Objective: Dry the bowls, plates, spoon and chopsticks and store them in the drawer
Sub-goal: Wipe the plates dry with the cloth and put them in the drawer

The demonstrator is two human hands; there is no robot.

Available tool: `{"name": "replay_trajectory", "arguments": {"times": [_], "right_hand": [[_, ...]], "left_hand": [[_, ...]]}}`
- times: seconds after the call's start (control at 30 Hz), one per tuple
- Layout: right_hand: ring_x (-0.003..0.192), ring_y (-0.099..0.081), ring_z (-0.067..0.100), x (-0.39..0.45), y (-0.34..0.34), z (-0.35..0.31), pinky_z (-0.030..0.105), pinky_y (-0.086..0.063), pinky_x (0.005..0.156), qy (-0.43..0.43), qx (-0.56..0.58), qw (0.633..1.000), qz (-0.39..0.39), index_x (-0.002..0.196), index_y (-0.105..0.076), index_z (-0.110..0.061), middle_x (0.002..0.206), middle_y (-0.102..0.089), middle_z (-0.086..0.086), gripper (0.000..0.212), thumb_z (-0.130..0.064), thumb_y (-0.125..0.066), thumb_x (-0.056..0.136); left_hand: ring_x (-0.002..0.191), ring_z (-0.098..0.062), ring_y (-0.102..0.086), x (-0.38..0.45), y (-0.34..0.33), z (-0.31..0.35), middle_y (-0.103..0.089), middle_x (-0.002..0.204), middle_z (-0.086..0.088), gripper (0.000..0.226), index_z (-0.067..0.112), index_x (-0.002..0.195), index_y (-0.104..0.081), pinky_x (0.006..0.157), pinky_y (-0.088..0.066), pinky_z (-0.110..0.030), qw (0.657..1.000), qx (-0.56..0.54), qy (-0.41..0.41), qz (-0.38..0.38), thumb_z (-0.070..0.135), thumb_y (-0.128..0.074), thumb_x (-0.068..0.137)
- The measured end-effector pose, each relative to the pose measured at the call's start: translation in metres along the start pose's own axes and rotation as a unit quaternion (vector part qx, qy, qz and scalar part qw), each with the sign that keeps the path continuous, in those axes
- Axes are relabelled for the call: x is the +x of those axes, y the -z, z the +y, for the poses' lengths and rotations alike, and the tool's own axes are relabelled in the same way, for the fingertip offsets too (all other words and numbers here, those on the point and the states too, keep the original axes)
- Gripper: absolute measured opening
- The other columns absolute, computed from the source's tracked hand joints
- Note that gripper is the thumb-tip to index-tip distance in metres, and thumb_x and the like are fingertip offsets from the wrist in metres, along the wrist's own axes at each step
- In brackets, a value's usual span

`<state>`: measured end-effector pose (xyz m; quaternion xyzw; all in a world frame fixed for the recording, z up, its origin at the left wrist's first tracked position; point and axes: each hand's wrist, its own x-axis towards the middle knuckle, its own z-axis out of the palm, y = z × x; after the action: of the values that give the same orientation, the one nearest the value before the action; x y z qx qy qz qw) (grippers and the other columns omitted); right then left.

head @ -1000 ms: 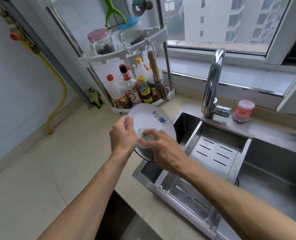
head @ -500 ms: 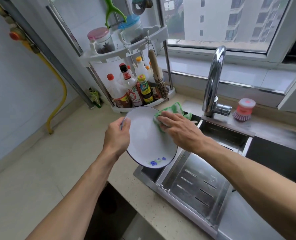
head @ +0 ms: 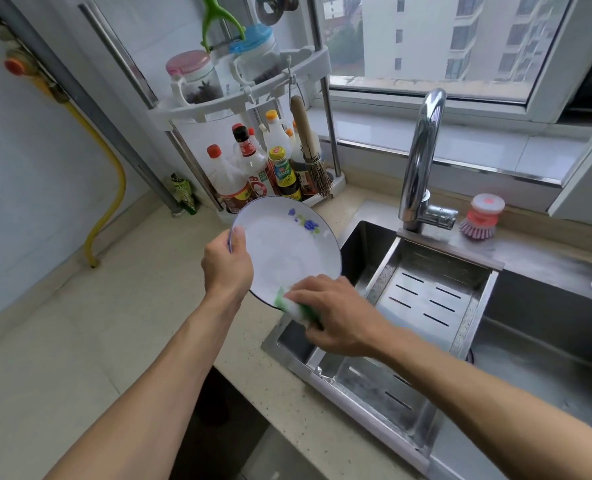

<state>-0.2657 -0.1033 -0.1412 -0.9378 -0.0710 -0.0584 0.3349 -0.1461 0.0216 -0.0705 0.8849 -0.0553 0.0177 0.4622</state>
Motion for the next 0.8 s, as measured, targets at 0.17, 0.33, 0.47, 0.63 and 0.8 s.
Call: {"name": "replay_trajectory", "arguments": {"times": [0.17, 0.33, 0.47, 0.63, 0.8], "right_hand": [[0.131, -0.043, 0.022, -0.004, 0.022, 0.048, 0.038, -0.041, 0.103, -0.043, -0.162, 0.985, 0.041, 0.144, -0.048, -0.024, 0.151, -0.045, 0.0, 0.058, -0.014, -0.061, 0.088], [0.098, -0.046, 0.021, -0.012, 0.016, 0.044, 0.036, -0.051, 0.08, -0.02, -0.166, 0.983, 0.076, 0.124, -0.06, -0.023, 0.128, -0.057, 0.001, 0.037, -0.031, -0.069, 0.088], [0.074, -0.042, 0.016, -0.021, 0.02, 0.049, 0.032, -0.043, 0.052, 0.018, -0.246, 0.966, 0.075, 0.091, -0.066, -0.019, 0.092, -0.064, 0.0, 0.009, -0.027, -0.07, 0.09], [0.077, -0.044, 0.018, -0.027, 0.035, 0.045, 0.034, -0.047, 0.048, 0.04, -0.25, 0.967, 0.036, 0.092, -0.063, -0.017, 0.091, -0.063, 0.002, 0.011, -0.023, -0.071, 0.089], [0.087, -0.036, 0.014, -0.027, 0.053, 0.045, 0.029, -0.038, 0.063, 0.031, -0.205, 0.978, 0.0, 0.103, -0.063, -0.018, 0.106, -0.061, -0.001, 0.016, -0.031, -0.064, 0.095]], "left_hand": [[0.066, -0.016, -0.053, 0.007, 0.004, -0.004, -0.053, 0.07, 0.001, 0.043, 0.02, 0.067, -0.046, 0.053, -0.04, -0.02, 0.997, -0.056, 0.046, -0.02, 0.032, -0.038, 0.108], [0.093, -0.033, -0.069, 0.006, -0.007, -0.015, -0.068, 0.094, -0.009, 0.032, 0.013, 0.094, -0.061, 0.074, -0.059, -0.044, 0.971, -0.129, 0.198, -0.029, 0.037, -0.043, 0.105], [0.079, -0.029, -0.068, 0.006, -0.011, -0.024, -0.07, 0.092, -0.014, 0.032, 0.009, 0.1, -0.061, 0.06, -0.057, -0.039, 0.939, -0.141, 0.278, -0.146, 0.035, -0.044, 0.106], [0.096, -0.023, -0.054, 0.001, -0.011, -0.037, -0.066, 0.115, -0.012, 0.048, 0.015, 0.095, -0.061, 0.077, -0.044, -0.035, 0.956, 0.221, -0.046, -0.188, 0.055, -0.035, 0.102], [0.116, -0.018, -0.063, -0.026, -0.018, -0.041, -0.071, 0.12, 0.003, 0.068, 0.025, 0.116, -0.071, 0.096, -0.05, -0.039, 0.808, 0.338, -0.348, -0.334, 0.076, -0.058, 0.073]]}}
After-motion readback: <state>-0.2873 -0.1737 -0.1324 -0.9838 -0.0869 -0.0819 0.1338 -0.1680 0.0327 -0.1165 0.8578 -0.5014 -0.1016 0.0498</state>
